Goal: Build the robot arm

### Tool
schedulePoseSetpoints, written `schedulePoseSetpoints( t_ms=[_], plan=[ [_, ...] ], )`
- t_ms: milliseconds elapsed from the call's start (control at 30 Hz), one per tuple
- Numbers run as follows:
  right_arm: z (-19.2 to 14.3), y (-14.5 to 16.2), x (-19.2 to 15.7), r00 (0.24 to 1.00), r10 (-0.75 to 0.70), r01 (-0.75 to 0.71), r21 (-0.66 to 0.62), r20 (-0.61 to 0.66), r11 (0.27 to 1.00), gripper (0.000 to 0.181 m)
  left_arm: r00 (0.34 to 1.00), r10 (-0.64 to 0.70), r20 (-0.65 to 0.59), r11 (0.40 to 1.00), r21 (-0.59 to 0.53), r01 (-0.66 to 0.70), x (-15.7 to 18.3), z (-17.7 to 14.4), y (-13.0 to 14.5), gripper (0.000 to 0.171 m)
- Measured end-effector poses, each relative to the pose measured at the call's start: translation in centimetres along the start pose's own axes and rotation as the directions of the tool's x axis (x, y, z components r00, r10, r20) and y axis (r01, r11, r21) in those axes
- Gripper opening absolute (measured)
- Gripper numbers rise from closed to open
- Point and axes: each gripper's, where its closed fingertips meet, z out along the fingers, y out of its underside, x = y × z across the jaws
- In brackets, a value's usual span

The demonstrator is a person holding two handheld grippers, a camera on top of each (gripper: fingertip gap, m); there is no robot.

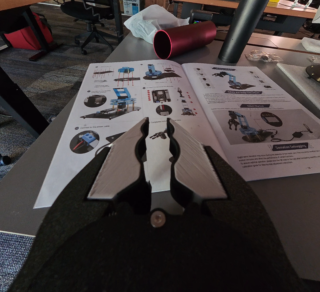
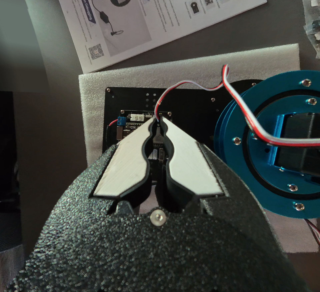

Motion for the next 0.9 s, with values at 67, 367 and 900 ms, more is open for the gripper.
schedulePoseSetpoints(
  t_ms=[67, 367, 900],
  plan=[
    [0.13, -0.05, -0.06, 1.0, -0.002, 0.002, -0.006, 0.009, 1.0, 0.002, 1.0, -0.001, 0.0, 1.0, 0.0, 0.001, 0.0, -0.01, 0.01, 0.019],
    [0.18, -0.08, -0.08, 1.0, 0.001, -0.001, -0.002, 0.028, 1.0, 0.002, 1.0, -0.002, 0.002, 1.0, 0.0, 0.002, -0.03, 0.01, 0.01, 0.02],
    [0.54, 0.3, -0.14, 0.997, 0.063, -0.068, -0.164, -0.032, 0.984, 0.002, 1.0, -0.003, 0.002, 1.0, 0.001, 0.003, -0.02, 0.02, 0.02, 0.019]
  ],
)
